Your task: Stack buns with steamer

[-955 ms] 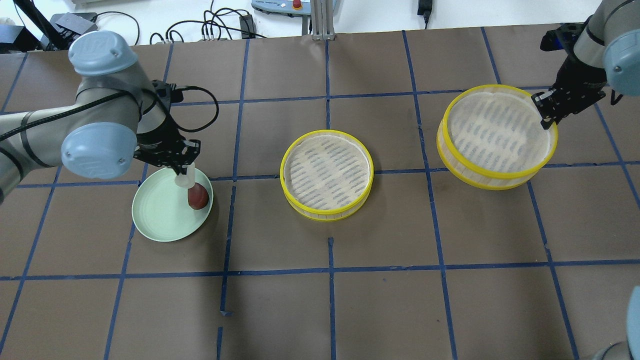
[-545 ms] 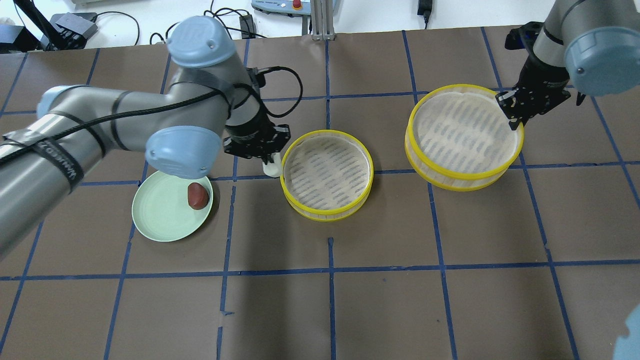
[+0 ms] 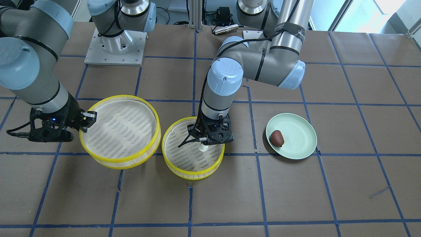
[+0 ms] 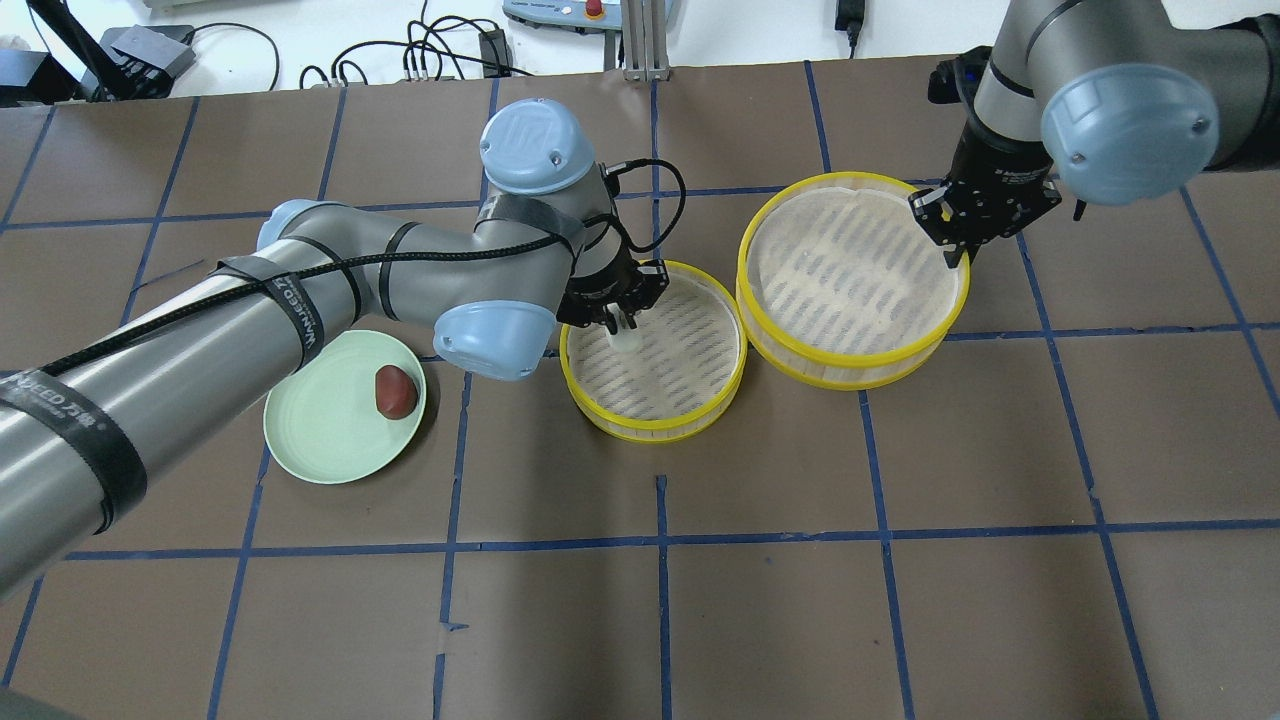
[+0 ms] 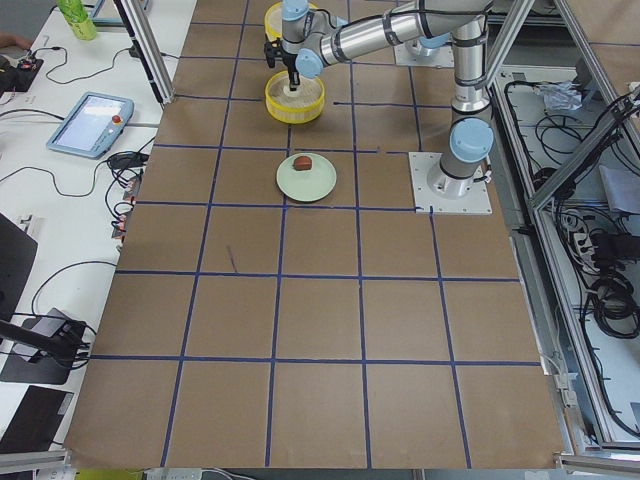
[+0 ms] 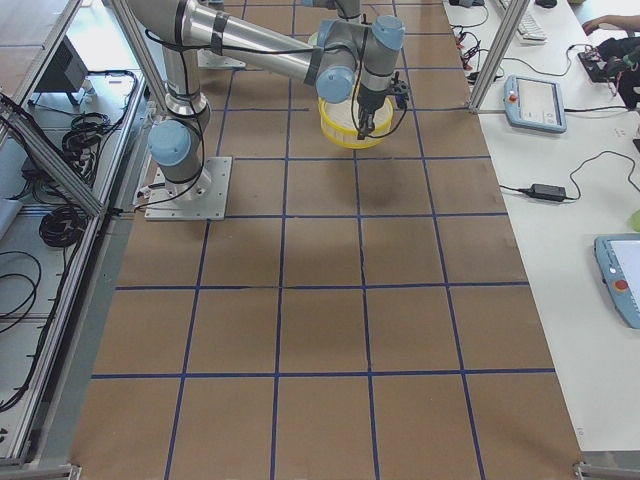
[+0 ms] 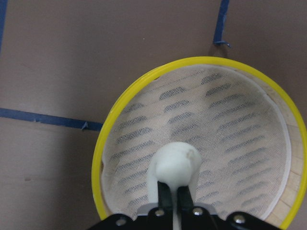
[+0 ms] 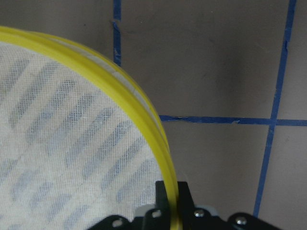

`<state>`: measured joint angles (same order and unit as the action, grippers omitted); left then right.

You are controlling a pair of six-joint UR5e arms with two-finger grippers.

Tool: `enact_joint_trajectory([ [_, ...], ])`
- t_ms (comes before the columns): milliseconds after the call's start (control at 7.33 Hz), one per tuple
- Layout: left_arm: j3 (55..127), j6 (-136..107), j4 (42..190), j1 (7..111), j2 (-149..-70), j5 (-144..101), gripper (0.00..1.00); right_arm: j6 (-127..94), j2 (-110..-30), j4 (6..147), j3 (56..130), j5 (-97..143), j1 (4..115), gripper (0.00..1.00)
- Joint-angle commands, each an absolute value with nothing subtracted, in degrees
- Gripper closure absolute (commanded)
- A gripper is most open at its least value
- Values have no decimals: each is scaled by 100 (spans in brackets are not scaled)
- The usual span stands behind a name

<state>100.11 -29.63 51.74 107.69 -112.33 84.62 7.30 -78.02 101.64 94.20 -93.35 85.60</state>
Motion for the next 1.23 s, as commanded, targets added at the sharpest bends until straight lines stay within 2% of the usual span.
enact_joint_trajectory([
  [0,10002,-3041,5124,10784,-11268,8446,0,536,-7805,10186,9422,-9308,8684,92],
  [409,10045,-2474,5027,10723,-11145,8560,0,177,-7805,10187,9404,-9299,8745,92],
  [818,10326,-341,5376,9470,-10707,8736,0,9,-7752,10204,9343,-9281,8973,91],
  [1091,10921,1030,5520,8626,-10276,8832,0,-769,-7568,10265,9343,-8922,9497,91],
])
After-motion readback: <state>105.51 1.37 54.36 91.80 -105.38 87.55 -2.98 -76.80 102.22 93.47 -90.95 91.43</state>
